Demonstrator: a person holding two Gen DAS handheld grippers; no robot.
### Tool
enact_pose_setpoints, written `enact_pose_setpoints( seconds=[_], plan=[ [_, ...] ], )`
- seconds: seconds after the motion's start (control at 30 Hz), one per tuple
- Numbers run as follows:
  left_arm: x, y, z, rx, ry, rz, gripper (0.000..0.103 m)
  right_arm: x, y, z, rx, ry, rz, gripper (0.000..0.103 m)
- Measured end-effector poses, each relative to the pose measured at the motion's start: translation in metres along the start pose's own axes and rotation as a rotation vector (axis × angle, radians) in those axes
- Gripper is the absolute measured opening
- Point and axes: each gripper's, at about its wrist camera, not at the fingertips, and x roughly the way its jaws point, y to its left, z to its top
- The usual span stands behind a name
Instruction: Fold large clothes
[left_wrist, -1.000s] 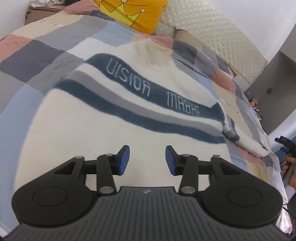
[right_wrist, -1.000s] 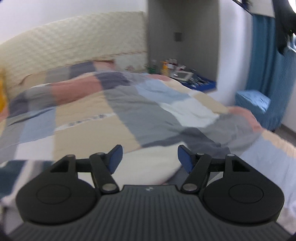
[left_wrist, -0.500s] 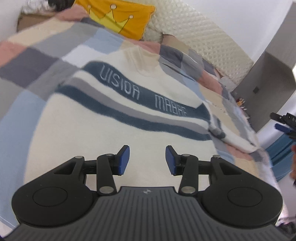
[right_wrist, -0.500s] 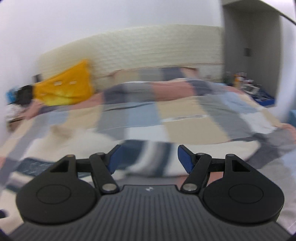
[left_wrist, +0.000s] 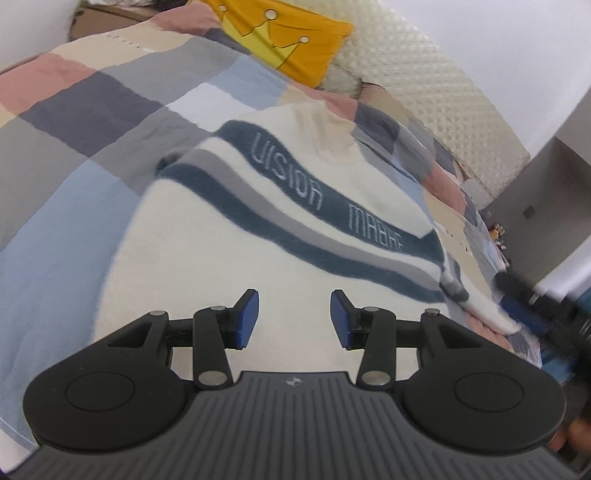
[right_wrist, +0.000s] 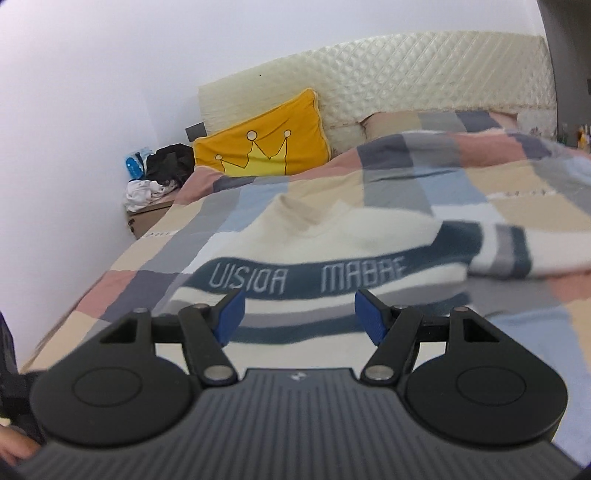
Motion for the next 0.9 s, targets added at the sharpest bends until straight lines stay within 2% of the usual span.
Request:
enact_pose_setpoints(
  seconds=[0.13,0.27,0.37,0.5,0.6,0.63,0.77,0.9],
  plan=[
    [0.007,0.015,0.011,-0.072,-0.002,0.039,0.049,0.014,-0.001,-0.025,0.058,0.054,0.013,0.068],
    [0.017,0.030,0.037,-0.114,-0.038,0.127,0.049,0.020,-0.006,-0.039,0.031,0.086,-0.002,0.068],
    [0.028,0.038,0.060,-0.122,-0.066,0.177,0.055,0.024,-0.011,-0.045,0.032,0.103,-0.004,0.068],
    [0.048,0.049,0.091,-0.171,-0.107,0.205,0.059,0.028,-0.016,-0.048,0.074,0.108,0.019,0.068],
    [0.066,0.052,0.114,-0.147,-0.149,0.243,0.068,0.031,-0.021,-0.051,0.123,0.123,0.050,0.068],
    [0.072,0.054,0.120,-0.139,-0.160,0.256,0.068,0.032,-0.021,-0.052,0.133,0.127,0.060,0.068],
    [0.099,0.075,0.138,-0.137,-0.152,0.285,0.068,0.042,-0.022,-0.058,0.134,0.117,0.042,0.068],
    [0.129,0.108,0.136,-0.232,-0.072,0.276,0.068,0.061,-0.030,-0.060,0.184,0.133,0.015,0.068]
  ],
)
